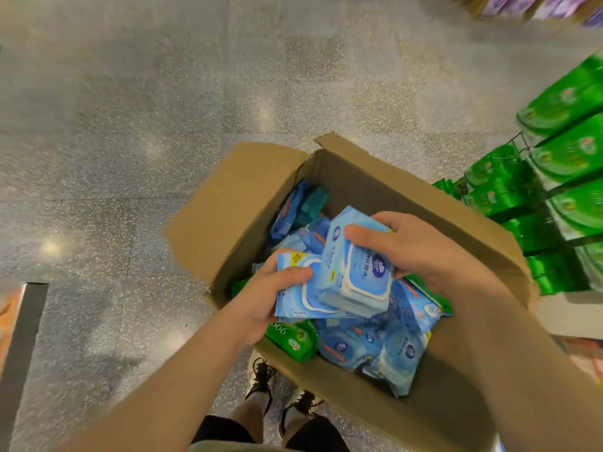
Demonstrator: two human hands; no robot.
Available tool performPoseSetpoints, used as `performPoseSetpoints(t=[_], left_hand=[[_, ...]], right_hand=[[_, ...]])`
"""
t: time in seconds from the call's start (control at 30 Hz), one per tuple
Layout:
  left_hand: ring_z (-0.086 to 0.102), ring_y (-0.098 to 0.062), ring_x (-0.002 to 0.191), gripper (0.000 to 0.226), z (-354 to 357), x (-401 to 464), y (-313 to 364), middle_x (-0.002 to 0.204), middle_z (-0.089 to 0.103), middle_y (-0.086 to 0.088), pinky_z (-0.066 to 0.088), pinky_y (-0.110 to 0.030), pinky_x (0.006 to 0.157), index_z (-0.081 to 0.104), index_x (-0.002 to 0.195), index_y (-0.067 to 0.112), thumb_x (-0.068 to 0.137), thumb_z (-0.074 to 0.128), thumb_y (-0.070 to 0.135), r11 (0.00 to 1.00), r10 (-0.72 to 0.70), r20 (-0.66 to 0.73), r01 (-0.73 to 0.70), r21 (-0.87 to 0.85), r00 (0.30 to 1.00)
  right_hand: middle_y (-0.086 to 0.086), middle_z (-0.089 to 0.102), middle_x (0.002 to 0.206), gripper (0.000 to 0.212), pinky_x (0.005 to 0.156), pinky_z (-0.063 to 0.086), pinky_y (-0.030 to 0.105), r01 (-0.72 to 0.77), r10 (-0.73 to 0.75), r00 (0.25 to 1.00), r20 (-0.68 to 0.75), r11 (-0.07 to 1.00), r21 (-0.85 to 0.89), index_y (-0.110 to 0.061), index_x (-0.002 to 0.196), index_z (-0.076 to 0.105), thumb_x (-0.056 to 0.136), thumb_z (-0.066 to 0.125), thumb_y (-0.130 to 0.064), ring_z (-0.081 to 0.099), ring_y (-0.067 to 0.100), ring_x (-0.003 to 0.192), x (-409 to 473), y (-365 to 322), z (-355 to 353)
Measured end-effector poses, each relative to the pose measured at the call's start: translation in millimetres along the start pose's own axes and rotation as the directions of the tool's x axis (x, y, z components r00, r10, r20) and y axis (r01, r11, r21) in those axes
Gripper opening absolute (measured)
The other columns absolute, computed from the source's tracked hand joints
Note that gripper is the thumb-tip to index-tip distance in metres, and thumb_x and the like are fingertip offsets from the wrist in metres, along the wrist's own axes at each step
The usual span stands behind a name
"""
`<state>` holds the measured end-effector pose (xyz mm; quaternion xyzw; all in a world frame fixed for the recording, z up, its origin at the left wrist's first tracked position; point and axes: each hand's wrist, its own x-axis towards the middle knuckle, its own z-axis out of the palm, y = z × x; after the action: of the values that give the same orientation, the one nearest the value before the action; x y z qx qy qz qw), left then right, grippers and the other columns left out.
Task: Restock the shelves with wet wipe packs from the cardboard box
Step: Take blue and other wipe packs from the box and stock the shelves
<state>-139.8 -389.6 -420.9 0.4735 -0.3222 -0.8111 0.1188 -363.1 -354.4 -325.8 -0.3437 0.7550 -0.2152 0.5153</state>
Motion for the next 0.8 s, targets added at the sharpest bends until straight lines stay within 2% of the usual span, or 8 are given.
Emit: performPoseSetpoints(t=[0.07,0.17,0.3,0.4,0.5,0.6,0.7,0.8], left_hand=[[0.071,-0.037,0.109,0.067,1,-2,-3,0.118,0.076,-0.009,0.047,-0.070,0.101,0.065,0.117,0.028,0.055,0.087,0.043,1.000,0.004,-0.001,-0.004,-0.013,1.000],[0.072,-0.033,0.109,0.053,1,-6,-5,0.115,0.077,-0.005,0.050,-0.066,0.101,0.068,0.104,0.035,0.055,0.086,0.047,1.000,0.005,-0.008,-0.005,-0.016,1.000],[0.071,-0.030,0.114,0.080,-2,-13,-2,0.126,0.074,-0.003,0.056,-0.056,0.096,0.061,0.134,0.034,0.063,0.078,0.066,0.998,-0.030,0.019,0.031,-0.053,0.999],[0.070,-0.034,0.113,0.100,-5,-18,6,0.129,0.072,-0.009,0.056,-0.047,0.083,0.061,0.140,0.027,0.059,0.074,0.084,0.995,-0.076,0.061,0.079,-0.052,0.995],[0.065,-0.039,0.120,0.106,-5,-14,9,0.133,0.069,-0.012,0.057,-0.051,0.089,0.068,0.133,0.027,0.048,0.074,0.090,0.994,-0.063,0.124,0.073,-0.083,0.990],[0.068,-0.032,0.120,0.088,-6,-13,9,0.135,0.068,-0.008,0.060,-0.045,0.089,0.074,0.125,0.030,0.059,0.066,0.088,0.979,-0.008,0.134,0.036,-0.200,0.991],[0.074,-0.023,0.106,0.066,-4,-18,8,0.123,0.075,-0.005,0.063,-0.036,0.080,0.082,0.109,0.030,0.062,0.074,0.075,0.958,0.109,0.153,-0.062,-0.280,0.982],[0.078,-0.015,0.082,0.043,0,-23,11,0.095,0.081,0.000,0.062,-0.027,0.063,0.086,0.083,0.028,0.074,0.056,0.057,0.923,0.180,0.172,-0.106,-0.369,0.968]], right_hand=[[-0.005,0.077,0.096,0.064,0.076,0.063,0.041,0.011,-0.014,0.995,-0.099,0.999,-0.035,-0.034,0.108,0.067,0.061,0.078,-0.075,0.075,0.014,0.082,-4,3,14],[-0.004,0.060,0.124,0.088,0.089,0.059,0.043,0.025,-0.036,0.998,-0.059,0.983,-0.184,-0.056,0.130,0.044,0.053,0.072,-0.089,0.068,0.016,0.103,-9,6,30],[-0.010,0.044,0.141,0.108,0.102,0.051,0.040,0.225,-0.213,0.974,0.071,0.927,-0.301,-0.062,0.148,0.012,0.066,0.082,-0.055,0.054,0.013,0.123,-25,-1,26],[-0.008,0.044,0.129,0.102,0.098,0.053,0.045,0.323,-0.290,0.946,0.143,0.846,-0.424,-0.068,0.136,0.016,0.062,0.081,-0.043,0.057,0.021,0.114,-38,-13,18],[-0.021,0.036,0.120,0.096,0.100,0.049,0.041,0.434,-0.344,0.900,0.266,0.759,-0.486,-0.067,0.134,0.018,0.067,0.080,-0.036,0.051,0.012,0.112,-43,-24,21],[-0.043,0.029,0.120,0.090,0.103,0.045,0.042,0.586,-0.480,0.810,0.338,0.626,-0.514,-0.053,0.144,0.021,0.072,0.075,-0.046,0.041,0.006,0.119,-46,-36,29],[-0.029,0.034,0.140,0.094,0.107,0.042,0.047,0.655,-0.578,0.746,0.331,0.548,-0.520,-0.042,0.152,0.026,0.073,0.076,-0.055,0.037,0.010,0.127,-45,-36,35],[-0.020,0.039,0.147,0.090,0.114,0.037,0.037,0.684,-0.627,0.726,0.283,0.620,-0.384,-0.035,0.152,0.036,0.076,0.081,-0.056,0.037,0.007,0.137,-47,-29,31]])
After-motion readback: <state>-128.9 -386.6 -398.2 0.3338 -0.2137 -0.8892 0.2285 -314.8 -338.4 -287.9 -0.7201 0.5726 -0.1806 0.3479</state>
